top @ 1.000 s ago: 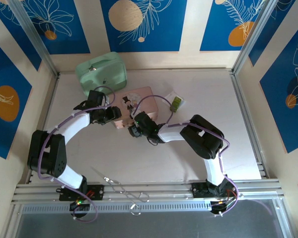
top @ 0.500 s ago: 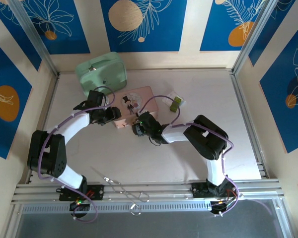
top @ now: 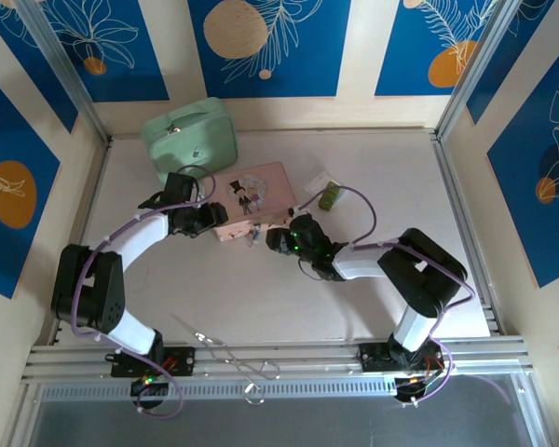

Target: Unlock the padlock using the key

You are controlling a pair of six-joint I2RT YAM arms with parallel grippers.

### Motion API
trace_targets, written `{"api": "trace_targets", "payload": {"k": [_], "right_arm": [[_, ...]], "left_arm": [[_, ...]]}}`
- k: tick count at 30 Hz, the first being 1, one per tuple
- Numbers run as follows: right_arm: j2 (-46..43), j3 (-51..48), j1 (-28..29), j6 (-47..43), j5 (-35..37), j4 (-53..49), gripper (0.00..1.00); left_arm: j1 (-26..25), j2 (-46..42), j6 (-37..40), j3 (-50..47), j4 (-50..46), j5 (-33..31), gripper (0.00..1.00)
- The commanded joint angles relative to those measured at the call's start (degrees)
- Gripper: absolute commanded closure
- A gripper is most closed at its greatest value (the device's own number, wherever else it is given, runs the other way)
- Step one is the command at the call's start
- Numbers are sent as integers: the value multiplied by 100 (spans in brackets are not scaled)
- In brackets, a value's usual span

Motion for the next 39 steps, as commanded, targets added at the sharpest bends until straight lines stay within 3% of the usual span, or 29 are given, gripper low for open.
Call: {"api": "trace_targets", "payload": {"k": [1, 6, 14, 23, 30, 39], "right_arm": [[-132, -126, -145, 621, -359, 591, 47], [232, 41, -145, 974, -670, 677, 58], [1067, 88, -12, 1612, -840, 1554, 63], [997, 251, 264, 1715, -476, 805, 63], [1068, 678, 411, 1584, -482, 263, 68], [1082, 768, 341, 1510, -421, 278, 92]], "left_arm": [[74, -202, -97, 217, -47, 17, 38], [93, -389, -56, 215, -164, -173, 38], [279, -127, 34, 401, -284, -295, 39], [269, 353, -119, 590, 66, -441, 41], [256, 348, -102, 191, 237, -362, 45], [258, 167, -114, -72, 268, -320, 45]]}}
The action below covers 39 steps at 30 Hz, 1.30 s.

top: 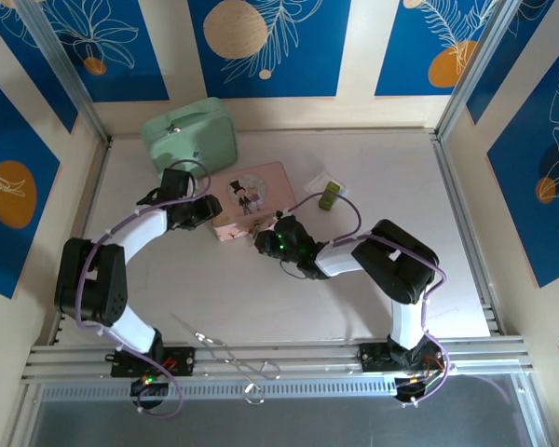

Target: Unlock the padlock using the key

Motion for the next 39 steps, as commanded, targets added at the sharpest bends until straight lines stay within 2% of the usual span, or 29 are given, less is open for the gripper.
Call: {"api": "trace_targets", "payload": {"k": [1, 5, 24, 27, 29, 31, 35, 39], "right_arm": [[100, 48, -12, -95, 103, -38, 94], [362, -93, -159, -65, -317, 678, 100], [761, 670, -143, -284, -500, 577, 99], [648, 576, -182, -344, -423, 575, 86], [487, 351, -234, -351, -353, 675, 72], [333, 108, -299, -359, -343, 754, 65], [177, -284, -488, -440, -528, 824, 55], [373, -188, -618, -649, -798, 844, 48]], "left_arm": [[36, -102, 10, -203, -209, 25, 45], [35, -99, 50, -234, -242, 25, 46], [23, -181, 71, -305, -300, 201, 47], [22, -232, 100, -298, -351, 161, 47], [32, -254, 124, -272, -387, 140, 47], [31, -241, 133, -240, -411, 140, 47], [27, -254, 152, -216, -429, 113, 47], [36, -258, 142, -248, -428, 104, 47]]}}
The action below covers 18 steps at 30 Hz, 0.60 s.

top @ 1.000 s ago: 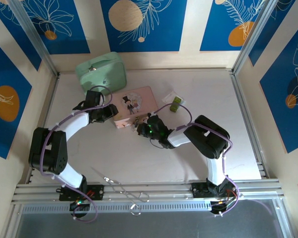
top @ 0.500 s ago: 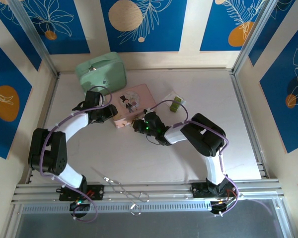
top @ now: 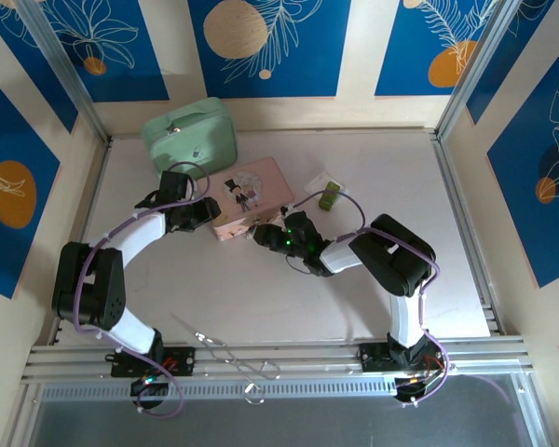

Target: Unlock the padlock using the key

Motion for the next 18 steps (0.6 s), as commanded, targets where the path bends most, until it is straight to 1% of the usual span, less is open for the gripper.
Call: {"api": "trace_targets", "payload": {"k": [1, 6, 8, 9, 14, 16, 18], "right_arm": [[124, 41, -132, -308, -129, -74, 48], [407, 500, -147, -461, -265, -462, 54], [517, 623, -148, -436, -330, -472, 61], [532, 673, -146, -441, -340, -501, 62], [587, 929, -133, -899, -292, -938, 63], [654, 935, -141, -998, -298, -1021, 66], [696, 943, -150, -1019, -261, -1049, 67]], "left_arm": [[24, -118, 92, -101, -450, 98, 47], [28, -181, 134, -62, -565, 47, 47], [24, -191, 152, -19, -619, 30, 47], [27, -179, 166, 7, -655, 12, 47], [28, -166, 171, 22, -652, 32, 47], [33, -173, 198, 22, -659, 19, 48], [36, -199, 204, 0, -673, 1, 47]]}}
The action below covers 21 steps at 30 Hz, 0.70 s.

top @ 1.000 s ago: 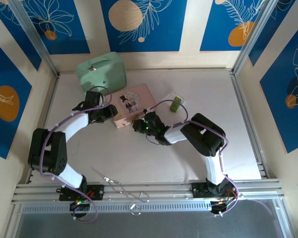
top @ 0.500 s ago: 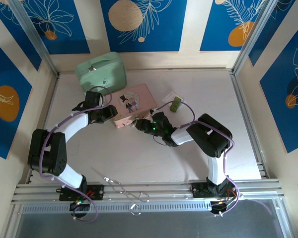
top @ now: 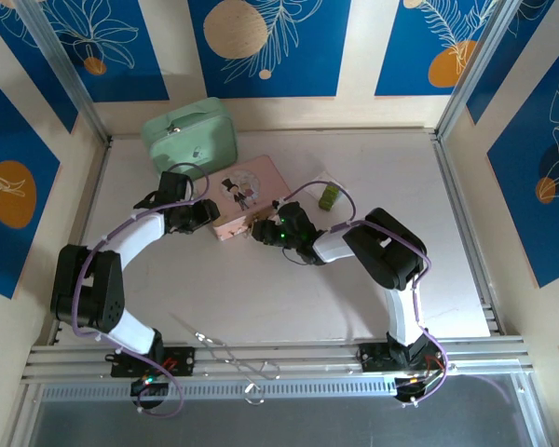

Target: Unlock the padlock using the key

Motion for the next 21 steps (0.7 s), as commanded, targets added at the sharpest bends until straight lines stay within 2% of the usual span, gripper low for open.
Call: {"api": "trace_targets", "payload": {"k": [1, 8, 12, 17, 21], "right_arm": [[281, 111, -39, -316, 12, -263, 67], [386, 483, 30, -503, 52, -553, 68], [443, 728, 143, -593, 180, -794, 63], [437, 744, 197, -500, 463, -932, 81], [192, 548, 240, -411, 840, -1121, 87]], "left_arm": [[24, -95, 144, 4, -408, 6, 47], [25, -145, 145, 30, -461, 32, 48], [21, -139, 161, 30, -502, 41, 48], [28, -185, 188, 21, -543, 24, 48], [36, -209, 193, 39, -552, 6, 48]]}}
